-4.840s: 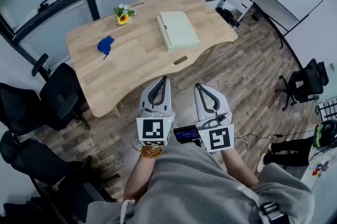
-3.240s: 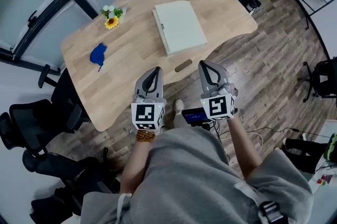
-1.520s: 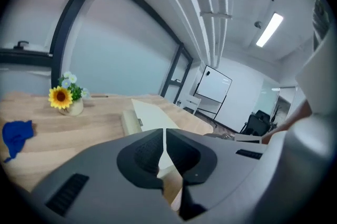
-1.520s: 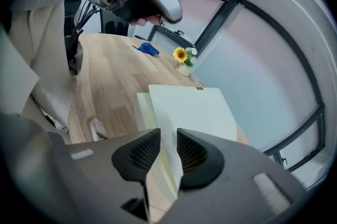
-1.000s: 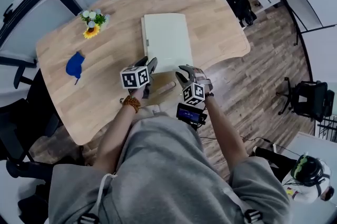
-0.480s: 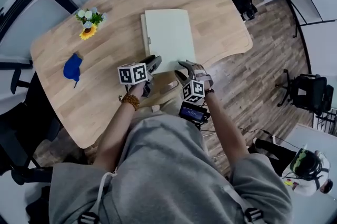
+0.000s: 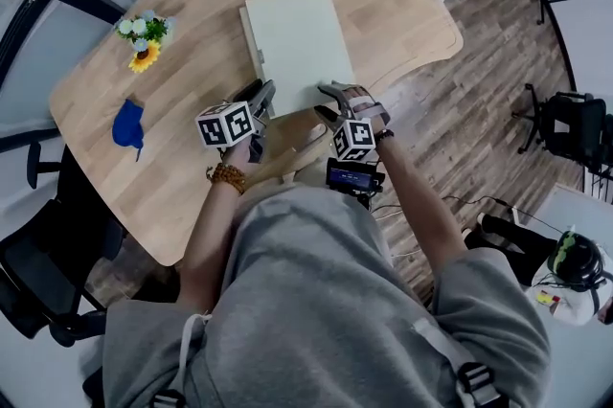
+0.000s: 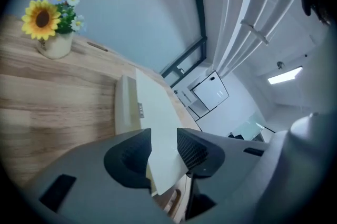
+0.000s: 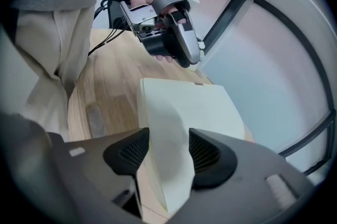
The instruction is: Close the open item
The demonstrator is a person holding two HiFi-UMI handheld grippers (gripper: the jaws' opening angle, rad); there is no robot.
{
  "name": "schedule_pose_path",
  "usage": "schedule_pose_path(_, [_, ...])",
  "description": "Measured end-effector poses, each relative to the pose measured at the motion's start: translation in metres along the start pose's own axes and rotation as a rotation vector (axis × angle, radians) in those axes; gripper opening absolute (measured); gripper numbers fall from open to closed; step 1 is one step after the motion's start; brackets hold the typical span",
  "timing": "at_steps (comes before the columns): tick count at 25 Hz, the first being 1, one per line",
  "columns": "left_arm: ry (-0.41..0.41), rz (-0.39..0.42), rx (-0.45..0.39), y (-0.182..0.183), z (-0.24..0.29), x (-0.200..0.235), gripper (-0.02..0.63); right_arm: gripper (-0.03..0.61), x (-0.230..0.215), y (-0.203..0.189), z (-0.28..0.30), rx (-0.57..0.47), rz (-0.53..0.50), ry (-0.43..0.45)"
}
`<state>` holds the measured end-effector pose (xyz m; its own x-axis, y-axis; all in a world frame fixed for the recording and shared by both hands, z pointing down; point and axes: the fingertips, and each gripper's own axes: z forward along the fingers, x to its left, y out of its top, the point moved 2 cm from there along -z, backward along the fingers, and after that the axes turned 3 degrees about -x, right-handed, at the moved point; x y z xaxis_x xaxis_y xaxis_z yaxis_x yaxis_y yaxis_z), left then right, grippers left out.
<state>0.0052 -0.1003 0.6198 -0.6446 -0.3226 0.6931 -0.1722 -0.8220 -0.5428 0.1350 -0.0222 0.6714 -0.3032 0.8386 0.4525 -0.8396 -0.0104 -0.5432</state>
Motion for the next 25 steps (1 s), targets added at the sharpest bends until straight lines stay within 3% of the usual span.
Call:
schedule_pose_path(4, [0.052, -0.046, -0.014, -0.001, -0.006, 0.025, 0.17, 0.245, -0.003, 0.002, 0.002, -0.015, 0.025, -0.014])
schedule_pose_path(9, [0.029, -0.108, -0.022, 0.0, 0.008, 0.027, 0.195, 0.244, -0.009, 0.0, -0.01, -0.037, 0.085, -0.045])
schedule_pose_path(17, [-0.144, -0.209, 0.026, -0.013, 0.039, -0.015, 0.196, 0.244, -0.017, -0.001, -0.022, -0.058, 0.108, -0.073])
schedule_pose_path(18, [-0.16, -0.213, 0.026, -0.012, 0.041, -0.022, 0.185, 0.244, -0.018, -0.003, -0.023, -0.057, 0.11, -0.074])
schedule_pose_path(22, [-0.218, -0.21, 0.027, -0.001, 0.044, -0.056, 0.032, 0.246, -0.024, -0.017, -0.027, -0.027, 0.138, -0.109])
schedule_pose_path(25, [-0.292, -0.263, 0.015, 0.011, 0.051, -0.083, 0.032, 0.289, -0.032, -0.02, -0.033, -0.028, 0.139, -0.148])
